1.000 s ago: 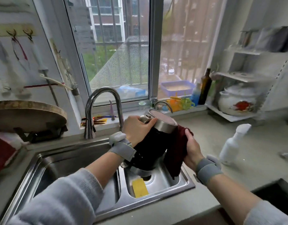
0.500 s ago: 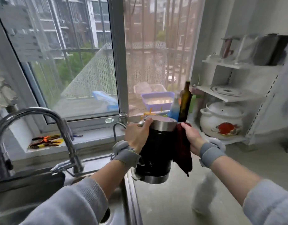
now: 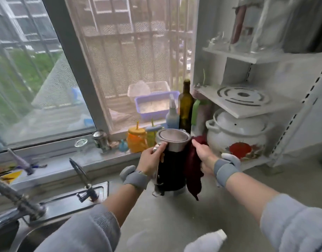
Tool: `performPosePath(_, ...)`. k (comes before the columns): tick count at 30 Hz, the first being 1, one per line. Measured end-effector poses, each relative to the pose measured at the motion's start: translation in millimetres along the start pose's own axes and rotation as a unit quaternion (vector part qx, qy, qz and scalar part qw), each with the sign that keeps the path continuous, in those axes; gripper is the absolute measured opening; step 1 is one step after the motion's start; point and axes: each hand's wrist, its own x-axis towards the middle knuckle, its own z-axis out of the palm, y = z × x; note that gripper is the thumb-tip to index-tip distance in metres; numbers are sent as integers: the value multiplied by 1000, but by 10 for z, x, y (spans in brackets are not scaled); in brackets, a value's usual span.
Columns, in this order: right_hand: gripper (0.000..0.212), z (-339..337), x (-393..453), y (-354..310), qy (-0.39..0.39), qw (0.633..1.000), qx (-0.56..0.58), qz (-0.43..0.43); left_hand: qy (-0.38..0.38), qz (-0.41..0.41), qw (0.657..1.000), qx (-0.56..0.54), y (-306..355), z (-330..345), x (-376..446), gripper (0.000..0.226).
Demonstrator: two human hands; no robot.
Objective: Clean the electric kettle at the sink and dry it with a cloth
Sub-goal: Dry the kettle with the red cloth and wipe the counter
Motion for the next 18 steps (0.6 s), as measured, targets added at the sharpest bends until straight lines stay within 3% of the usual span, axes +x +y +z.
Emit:
performPosePath(3, 83, -40, 521, 346, -17, 1000, 21, 9, -12, -25, 1000, -2, -187, 141, 150, 42)
performPosePath(6, 102, -81, 716, 511, -22, 999, 36, 21, -32, -39, 999, -15, -320, 227, 235, 46)
performPosePath(9, 101, -146, 767, 553, -27, 999, 30, 7, -55, -31, 997, -33, -405, 278, 291, 60)
performPosePath(15, 106, -182, 509, 488, -41, 997, 59, 5, -59, -42, 997, -27, -630, 363, 288, 28)
performPosePath(18, 98, -192, 281, 486, -47, 996, 69, 7, -20, -48, 998, 42, -530, 418, 227, 30)
